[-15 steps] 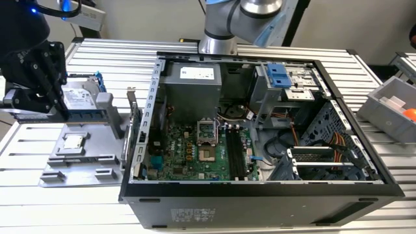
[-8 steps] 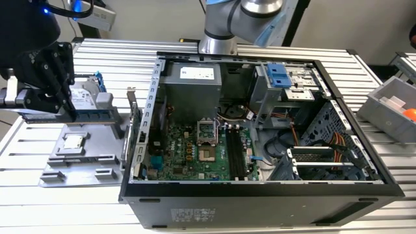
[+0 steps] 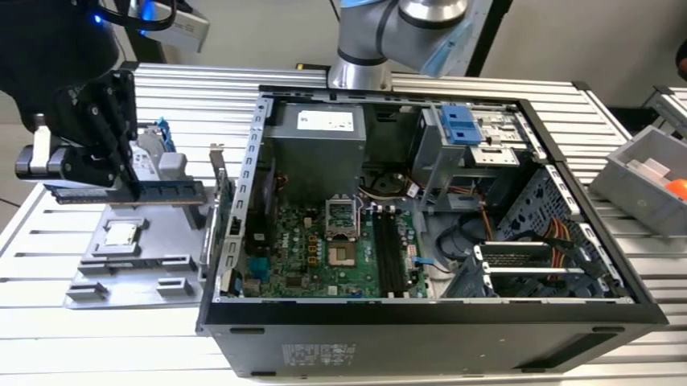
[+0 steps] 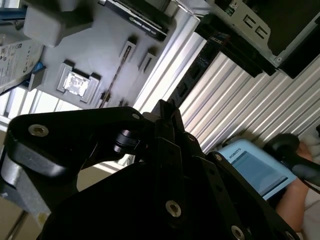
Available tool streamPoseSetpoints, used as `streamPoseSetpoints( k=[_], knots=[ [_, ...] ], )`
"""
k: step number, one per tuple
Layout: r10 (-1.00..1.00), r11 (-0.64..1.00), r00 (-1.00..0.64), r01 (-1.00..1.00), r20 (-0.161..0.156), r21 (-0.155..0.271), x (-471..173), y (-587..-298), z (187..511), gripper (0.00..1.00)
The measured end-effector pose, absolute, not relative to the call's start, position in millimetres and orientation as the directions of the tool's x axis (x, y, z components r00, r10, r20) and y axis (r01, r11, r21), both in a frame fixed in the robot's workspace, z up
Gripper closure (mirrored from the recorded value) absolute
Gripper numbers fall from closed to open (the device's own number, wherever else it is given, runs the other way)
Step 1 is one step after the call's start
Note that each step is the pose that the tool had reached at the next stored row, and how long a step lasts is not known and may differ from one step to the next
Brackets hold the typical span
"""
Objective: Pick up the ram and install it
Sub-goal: 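Pick up the ram and move it above insertion slot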
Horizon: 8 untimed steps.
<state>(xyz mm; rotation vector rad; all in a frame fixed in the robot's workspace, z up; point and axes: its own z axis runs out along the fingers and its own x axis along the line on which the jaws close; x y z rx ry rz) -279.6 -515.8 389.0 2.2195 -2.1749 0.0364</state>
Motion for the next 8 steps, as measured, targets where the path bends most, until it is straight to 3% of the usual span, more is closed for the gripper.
streamPoseSetpoints(
  k=[8],
  knots=[
    [-0.999, -0.02, 0.02, -1.0, 0.04, 0.008, -266.4, -515.8, 389.0, 1.0]
  ],
)
